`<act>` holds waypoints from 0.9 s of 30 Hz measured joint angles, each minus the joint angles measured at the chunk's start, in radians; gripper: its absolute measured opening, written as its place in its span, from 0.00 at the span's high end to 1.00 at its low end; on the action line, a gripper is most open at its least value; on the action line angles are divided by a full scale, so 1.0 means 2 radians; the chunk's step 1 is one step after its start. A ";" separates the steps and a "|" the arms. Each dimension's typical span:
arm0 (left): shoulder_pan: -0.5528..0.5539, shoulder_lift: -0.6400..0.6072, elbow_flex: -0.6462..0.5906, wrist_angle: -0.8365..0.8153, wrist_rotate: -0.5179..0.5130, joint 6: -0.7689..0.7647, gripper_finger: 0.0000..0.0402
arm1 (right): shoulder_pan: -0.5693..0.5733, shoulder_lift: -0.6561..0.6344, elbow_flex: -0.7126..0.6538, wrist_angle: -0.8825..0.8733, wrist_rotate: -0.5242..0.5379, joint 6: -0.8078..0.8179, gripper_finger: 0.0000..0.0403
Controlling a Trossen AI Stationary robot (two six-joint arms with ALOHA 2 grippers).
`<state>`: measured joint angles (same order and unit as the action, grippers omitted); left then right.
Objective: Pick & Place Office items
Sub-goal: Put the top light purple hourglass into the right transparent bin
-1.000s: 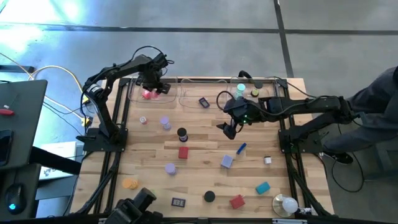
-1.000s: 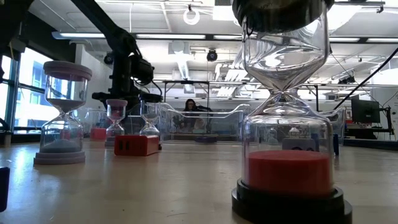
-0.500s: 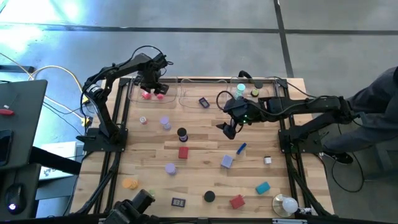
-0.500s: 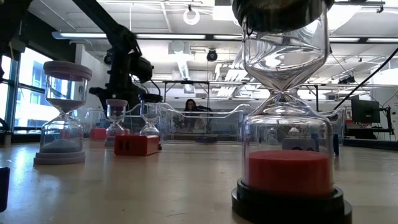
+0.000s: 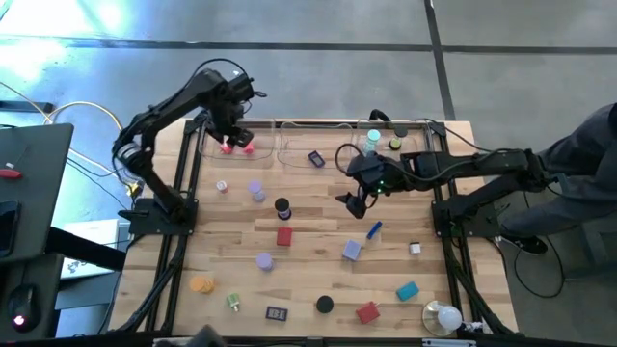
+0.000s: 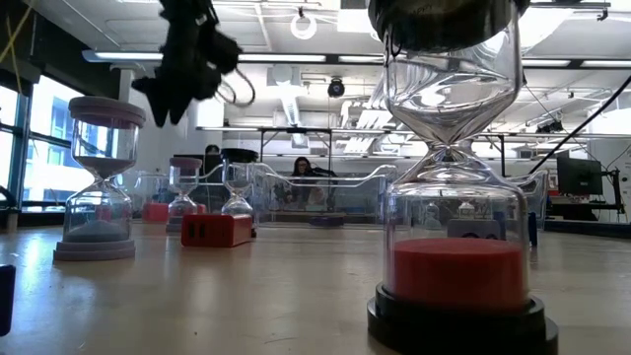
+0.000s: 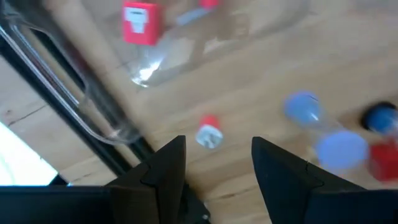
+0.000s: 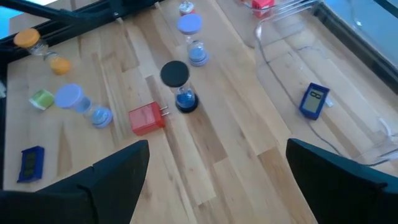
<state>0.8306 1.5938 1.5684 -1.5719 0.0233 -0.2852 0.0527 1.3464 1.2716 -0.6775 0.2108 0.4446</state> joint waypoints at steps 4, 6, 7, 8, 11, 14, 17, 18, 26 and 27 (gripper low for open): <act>-0.040 -0.049 0.000 -0.001 0.027 0.003 0.56 | 0.000 0.000 0.000 -0.001 0.000 0.000 0.09; -0.063 -0.068 -0.001 0.000 0.022 -0.001 0.56 | 0.000 0.000 0.000 0.000 0.000 0.000 0.09; -0.075 -0.077 -0.001 0.000 0.017 -0.007 0.56 | 0.000 0.000 0.000 -0.001 0.000 0.000 0.09; -0.086 -0.084 -0.001 0.000 0.011 -0.011 0.56 | 0.000 0.000 0.000 -0.001 0.000 0.000 0.09; -0.122 -0.098 -0.001 0.000 -0.013 -0.014 0.56 | 0.000 0.000 0.000 0.000 0.000 0.000 0.09; -0.156 -0.101 -0.001 0.000 -0.036 -0.038 0.56 | 0.000 0.000 0.000 0.000 0.000 0.000 0.09; -0.180 -0.101 -0.001 0.001 -0.040 -0.030 0.55 | 0.000 0.000 0.000 0.000 0.000 0.001 0.09; -0.187 -0.101 -0.001 0.000 -0.041 -0.028 0.54 | 0.001 0.000 0.000 0.000 0.000 0.002 0.09; -0.231 -0.101 -0.002 0.001 -0.042 -0.032 0.28 | 0.023 0.000 0.000 0.000 0.000 0.004 0.09; -0.235 -0.101 -0.005 0.001 -0.042 -0.032 0.25 | 0.025 0.000 0.000 0.000 0.000 0.004 0.09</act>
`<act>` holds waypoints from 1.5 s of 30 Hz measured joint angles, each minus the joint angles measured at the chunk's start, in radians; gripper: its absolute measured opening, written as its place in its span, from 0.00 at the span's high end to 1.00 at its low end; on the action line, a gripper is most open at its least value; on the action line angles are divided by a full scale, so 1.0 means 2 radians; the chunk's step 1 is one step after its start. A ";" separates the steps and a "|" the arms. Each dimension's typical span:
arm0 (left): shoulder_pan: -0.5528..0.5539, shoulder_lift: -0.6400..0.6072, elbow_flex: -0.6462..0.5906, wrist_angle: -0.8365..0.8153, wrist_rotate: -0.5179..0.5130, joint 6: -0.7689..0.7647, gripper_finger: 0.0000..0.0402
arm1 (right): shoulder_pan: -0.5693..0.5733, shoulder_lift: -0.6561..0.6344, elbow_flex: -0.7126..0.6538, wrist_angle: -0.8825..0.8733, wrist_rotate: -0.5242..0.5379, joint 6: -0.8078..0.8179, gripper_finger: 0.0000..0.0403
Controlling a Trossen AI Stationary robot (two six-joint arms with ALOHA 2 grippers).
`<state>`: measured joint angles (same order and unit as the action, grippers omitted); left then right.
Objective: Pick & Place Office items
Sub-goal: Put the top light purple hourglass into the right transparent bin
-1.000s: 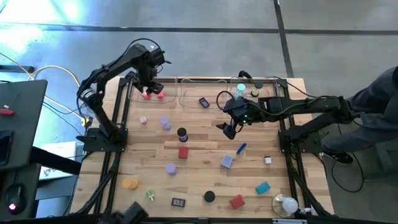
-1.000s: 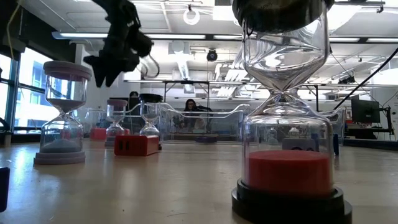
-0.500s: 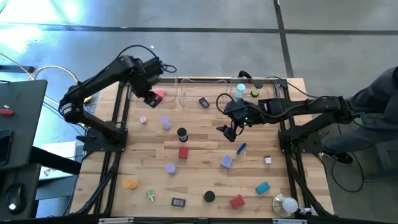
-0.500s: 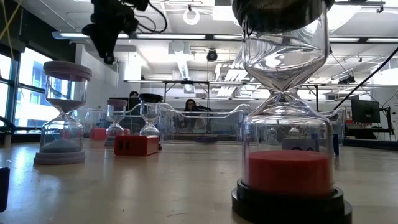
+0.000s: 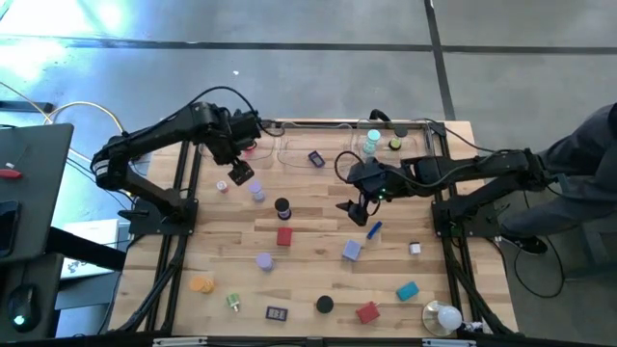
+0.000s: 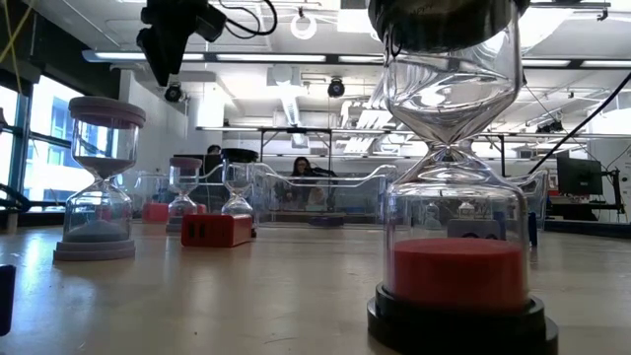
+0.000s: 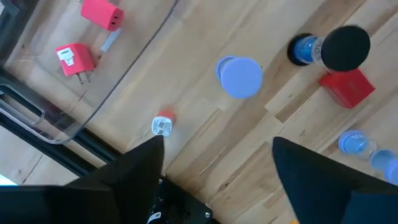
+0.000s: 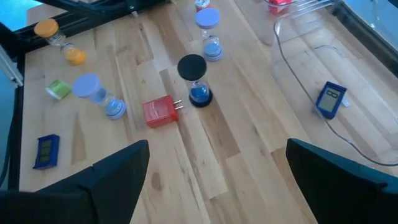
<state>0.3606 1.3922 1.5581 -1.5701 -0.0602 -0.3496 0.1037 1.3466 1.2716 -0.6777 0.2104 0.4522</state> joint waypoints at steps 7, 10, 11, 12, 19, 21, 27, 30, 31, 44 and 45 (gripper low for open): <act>-0.020 0.000 -0.019 0.008 -0.016 -0.024 0.13 | 0.012 0.000 0.000 0.000 0.000 0.006 0.09; -0.033 0.001 -0.019 0.014 -0.014 -0.081 0.12 | 0.011 0.000 0.000 0.000 0.000 0.012 0.09; -0.038 0.001 -0.019 0.019 -0.019 -0.094 0.12 | 0.011 0.000 0.000 0.000 0.000 0.012 0.09; -0.043 0.001 -0.019 0.020 -0.028 -0.101 0.12 | 0.011 0.000 0.000 0.000 0.000 0.012 0.09; -0.073 0.006 -0.019 0.018 -0.040 -0.131 0.13 | 0.011 0.000 0.000 0.000 0.000 0.022 0.09; -0.079 0.007 -0.019 0.022 -0.031 -0.126 0.13 | 0.011 0.000 0.000 0.000 0.000 0.023 0.09; -0.080 0.010 -0.030 0.097 -0.032 -0.122 0.13 | 0.017 0.000 0.000 0.000 0.000 0.023 0.09; -0.070 0.021 -0.041 0.102 -0.031 -0.122 0.13 | 0.018 0.000 0.000 0.000 0.000 0.023 0.09; -0.066 0.027 -0.046 0.101 -0.031 -0.125 0.13 | 0.019 0.000 0.000 0.000 0.000 0.023 0.09; -0.036 0.083 -0.107 0.154 0.009 -0.126 0.13 | 0.031 0.000 0.000 -0.008 0.001 0.025 0.09; -0.035 0.087 -0.108 0.155 0.010 -0.126 0.13 | 0.031 0.000 0.000 -0.008 0.000 0.025 0.09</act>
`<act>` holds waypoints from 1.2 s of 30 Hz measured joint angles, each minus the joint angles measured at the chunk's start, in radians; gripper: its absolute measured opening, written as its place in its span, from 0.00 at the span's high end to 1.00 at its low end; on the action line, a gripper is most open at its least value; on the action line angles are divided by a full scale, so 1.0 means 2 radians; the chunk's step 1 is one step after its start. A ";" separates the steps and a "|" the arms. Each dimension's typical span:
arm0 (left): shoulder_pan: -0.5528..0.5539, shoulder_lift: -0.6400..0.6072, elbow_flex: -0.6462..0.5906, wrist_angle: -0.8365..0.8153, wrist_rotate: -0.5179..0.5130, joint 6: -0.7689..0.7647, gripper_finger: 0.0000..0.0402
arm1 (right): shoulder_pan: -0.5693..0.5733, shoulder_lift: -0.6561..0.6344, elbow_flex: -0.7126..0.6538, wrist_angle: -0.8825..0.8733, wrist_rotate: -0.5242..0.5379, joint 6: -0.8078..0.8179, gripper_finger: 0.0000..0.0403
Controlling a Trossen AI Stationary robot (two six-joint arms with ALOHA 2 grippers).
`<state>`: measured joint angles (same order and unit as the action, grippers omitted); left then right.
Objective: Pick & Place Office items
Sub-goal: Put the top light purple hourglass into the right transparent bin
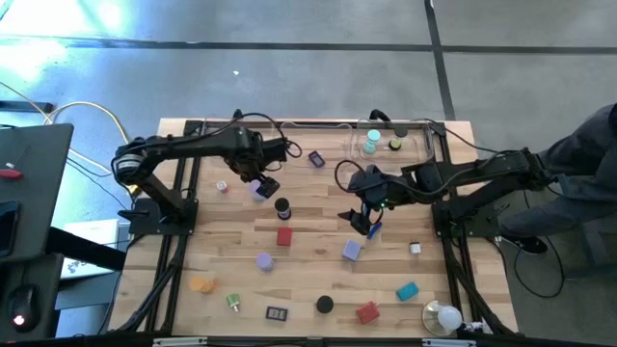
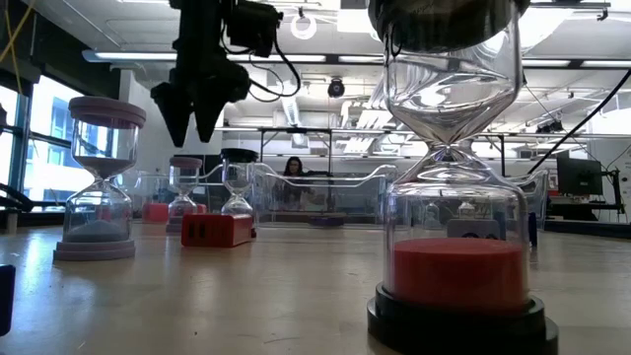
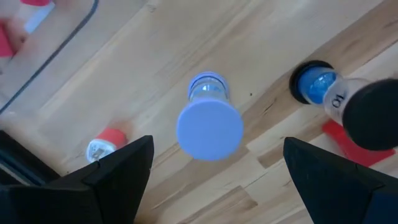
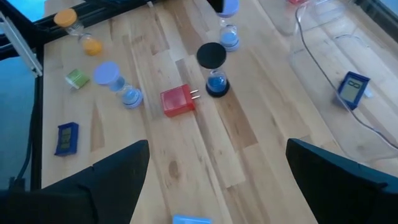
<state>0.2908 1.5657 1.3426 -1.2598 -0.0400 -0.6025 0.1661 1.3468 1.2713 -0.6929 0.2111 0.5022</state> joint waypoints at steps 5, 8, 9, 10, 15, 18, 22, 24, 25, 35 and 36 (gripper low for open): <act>0.005 0.016 0.000 0.002 0.014 0.000 0.13 | 0.000 0.000 0.000 0.000 0.000 0.000 0.09; 0.001 0.027 -0.001 0.002 0.015 0.009 0.13 | 0.000 0.000 0.000 0.000 0.000 0.000 0.09; -0.001 0.032 -0.002 0.002 0.017 0.013 0.13 | 0.000 0.000 0.000 0.000 0.000 0.000 0.09; -0.003 0.036 -0.002 0.002 0.019 0.017 0.13 | 0.000 0.000 0.000 0.000 0.000 0.000 0.09; -0.009 0.054 -0.002 0.004 0.021 0.026 0.13 | 0.000 0.000 0.000 0.000 0.000 -0.001 0.09; -0.009 0.064 -0.002 0.005 0.020 0.027 0.13 | 0.000 0.000 0.000 0.000 0.000 -0.001 0.09; -0.009 0.074 -0.002 0.007 0.015 0.028 0.13 | 0.000 0.000 0.000 0.000 0.000 -0.001 0.09; -0.009 0.075 -0.002 0.008 0.008 0.028 0.14 | 0.000 0.000 0.000 0.000 0.000 -0.001 0.09; -0.009 0.074 -0.002 0.009 0.006 0.028 0.15 | 0.000 0.000 0.000 0.000 0.000 0.000 0.09; -0.009 0.074 -0.003 0.009 0.006 0.029 0.37 | 0.000 0.000 0.000 0.000 0.000 0.001 0.09; -0.009 0.074 -0.003 0.007 0.006 0.028 0.39 | 0.000 0.000 0.000 0.000 0.000 0.001 0.09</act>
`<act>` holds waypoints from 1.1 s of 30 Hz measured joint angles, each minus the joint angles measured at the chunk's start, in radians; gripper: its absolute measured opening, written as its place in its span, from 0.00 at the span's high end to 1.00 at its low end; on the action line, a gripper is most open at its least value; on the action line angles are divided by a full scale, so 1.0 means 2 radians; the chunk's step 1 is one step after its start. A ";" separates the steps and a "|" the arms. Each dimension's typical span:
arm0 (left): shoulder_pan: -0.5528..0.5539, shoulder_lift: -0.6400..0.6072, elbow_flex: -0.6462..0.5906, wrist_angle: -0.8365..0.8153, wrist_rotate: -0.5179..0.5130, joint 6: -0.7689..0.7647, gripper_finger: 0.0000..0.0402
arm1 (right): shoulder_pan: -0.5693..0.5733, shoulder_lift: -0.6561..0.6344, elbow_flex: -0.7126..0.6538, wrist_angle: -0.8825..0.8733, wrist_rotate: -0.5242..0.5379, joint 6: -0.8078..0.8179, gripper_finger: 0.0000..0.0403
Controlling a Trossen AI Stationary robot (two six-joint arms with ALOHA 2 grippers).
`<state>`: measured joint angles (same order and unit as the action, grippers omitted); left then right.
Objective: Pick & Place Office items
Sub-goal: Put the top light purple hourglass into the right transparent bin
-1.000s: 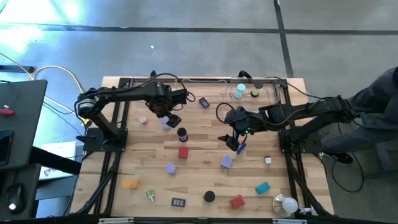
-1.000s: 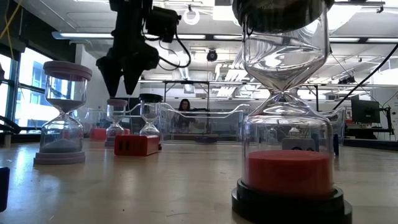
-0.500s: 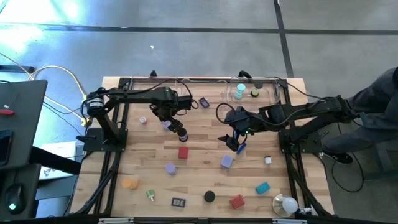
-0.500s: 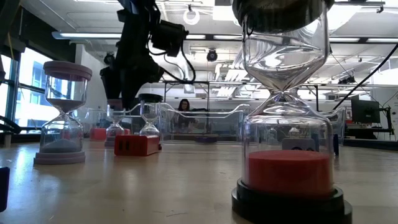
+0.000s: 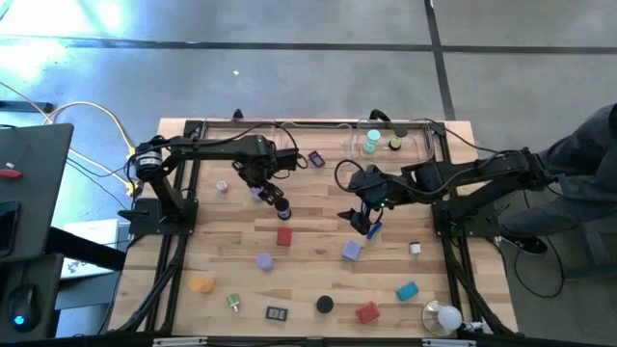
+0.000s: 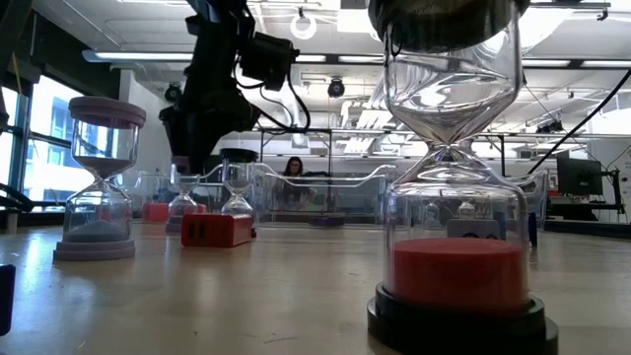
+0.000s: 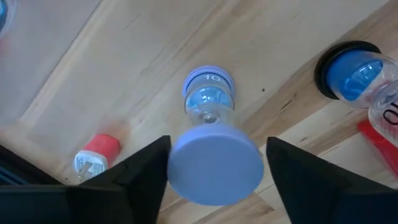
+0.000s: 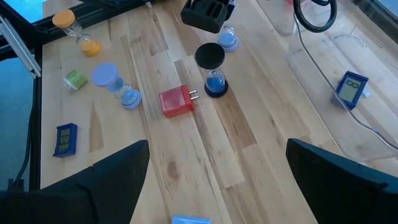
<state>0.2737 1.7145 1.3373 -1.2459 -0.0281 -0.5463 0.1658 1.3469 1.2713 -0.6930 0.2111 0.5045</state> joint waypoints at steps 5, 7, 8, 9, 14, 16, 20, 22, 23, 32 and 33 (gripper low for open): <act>0.000 -0.001 -0.004 -0.003 -0.004 -0.013 0.50 | 0.000 0.000 0.000 0.000 0.000 0.000 0.09; 0.000 -0.002 -0.007 -0.003 -0.008 -0.013 0.51 | 0.000 0.000 0.000 0.000 0.000 0.000 0.09; 0.000 -0.002 -0.008 -0.004 -0.011 -0.013 0.51 | 0.000 0.000 0.000 0.000 0.000 0.000 0.09; 0.000 -0.002 -0.008 -0.004 -0.012 -0.013 0.51 | 0.000 0.000 0.000 0.000 0.000 0.000 0.09; -0.001 -0.009 -0.010 -0.002 -0.014 -0.005 0.51 | 0.000 0.000 0.000 0.000 0.000 -0.002 0.09; -0.003 -0.019 -0.010 -0.001 -0.015 -0.004 0.51 | 0.000 0.000 0.000 0.000 0.001 -0.002 0.09; -0.004 -0.054 -0.010 0.000 -0.015 -0.008 0.51 | 0.000 0.000 0.000 -0.001 0.021 -0.001 0.09; -0.005 -0.078 -0.010 0.004 -0.015 -0.014 0.51 | 0.000 0.000 0.000 -0.003 0.029 -0.001 0.09; -0.006 -0.092 -0.010 0.006 -0.015 -0.017 0.51 | 0.000 0.000 0.000 -0.003 0.033 -0.001 0.09; -0.028 -0.245 -0.010 0.111 -0.011 -0.040 0.51 | 0.000 0.000 0.000 0.054 0.015 -0.001 0.09; -0.033 -0.263 -0.009 0.133 -0.011 -0.036 0.51 | 0.000 0.000 0.000 0.071 0.006 -0.002 0.09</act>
<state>0.2086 1.1878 1.3184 -0.9802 -0.0508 -0.6178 0.1658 1.3472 1.2709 -0.5514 0.2238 0.5014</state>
